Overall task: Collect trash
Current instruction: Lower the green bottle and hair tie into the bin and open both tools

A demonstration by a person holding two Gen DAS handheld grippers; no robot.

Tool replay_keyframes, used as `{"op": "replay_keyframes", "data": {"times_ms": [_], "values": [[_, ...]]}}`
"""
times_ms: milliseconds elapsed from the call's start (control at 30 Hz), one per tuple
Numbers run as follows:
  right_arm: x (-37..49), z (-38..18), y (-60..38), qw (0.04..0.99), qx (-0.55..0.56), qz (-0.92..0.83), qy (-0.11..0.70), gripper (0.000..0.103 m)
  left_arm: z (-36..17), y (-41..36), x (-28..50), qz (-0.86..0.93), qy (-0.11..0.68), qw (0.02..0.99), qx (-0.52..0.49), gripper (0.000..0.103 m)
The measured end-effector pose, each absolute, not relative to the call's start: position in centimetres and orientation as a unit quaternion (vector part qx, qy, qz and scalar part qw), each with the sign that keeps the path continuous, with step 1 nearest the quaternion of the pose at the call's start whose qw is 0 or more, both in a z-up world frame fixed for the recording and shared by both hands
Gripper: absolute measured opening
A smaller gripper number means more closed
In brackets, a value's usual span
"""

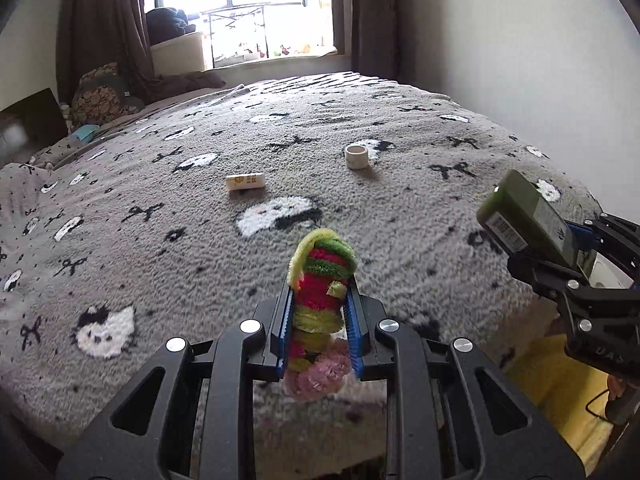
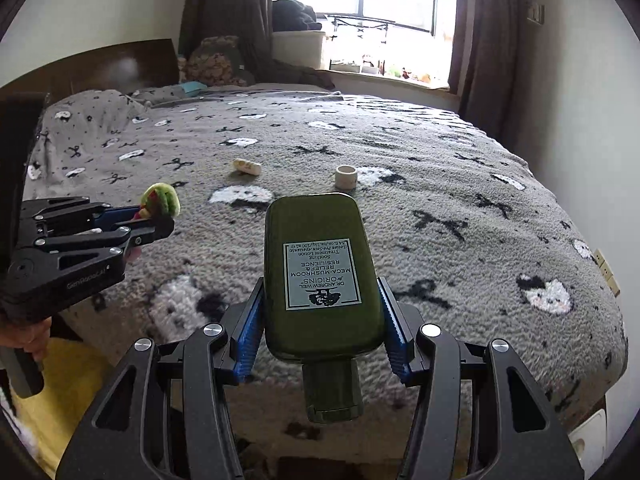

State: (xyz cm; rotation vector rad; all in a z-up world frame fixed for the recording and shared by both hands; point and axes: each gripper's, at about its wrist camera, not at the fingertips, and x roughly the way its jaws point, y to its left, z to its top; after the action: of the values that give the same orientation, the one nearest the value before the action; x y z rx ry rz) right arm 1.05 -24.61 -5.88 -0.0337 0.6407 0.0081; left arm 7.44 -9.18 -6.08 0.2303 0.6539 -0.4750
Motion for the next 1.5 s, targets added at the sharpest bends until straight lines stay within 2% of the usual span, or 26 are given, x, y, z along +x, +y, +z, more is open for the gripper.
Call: {"op": "replay_keyframes", "data": {"times_ms": [233, 467, 1000, 1267, 1500], "values": [[-3.6, -8.8, -22.7, 0.944, 0.001, 0.023, 0.328, 0.053, -9.1, -6.6, 0.7, -0.225, 0.324, 0.913, 0.104, 0.021], [-5.9, -12.3, -20.4, 0.927, -0.003, 0.051, 0.371, 0.053, -14.2, -4.8, -2.1, -0.221, 0.388, 0.889, 0.101, 0.021], [-5.9, -20.7, -18.9, 0.87, 0.016, 0.071, 0.487, 0.053, -25.2, -3.5, -3.6, -0.227, 0.537, 0.807, 0.091, 0.021], [-5.1, -24.5, -18.7, 0.828, 0.04, 0.087, 0.552, 0.053, -28.5, -4.4, -3.0, -0.233, 0.586, 0.77, 0.096, 0.022], [-5.2, -25.3, -18.6, 0.818, 0.045, 0.093, 0.566, 0.053, -29.6, -4.6, -3.0, -0.241, 0.6, 0.757, 0.095, 0.023]]}}
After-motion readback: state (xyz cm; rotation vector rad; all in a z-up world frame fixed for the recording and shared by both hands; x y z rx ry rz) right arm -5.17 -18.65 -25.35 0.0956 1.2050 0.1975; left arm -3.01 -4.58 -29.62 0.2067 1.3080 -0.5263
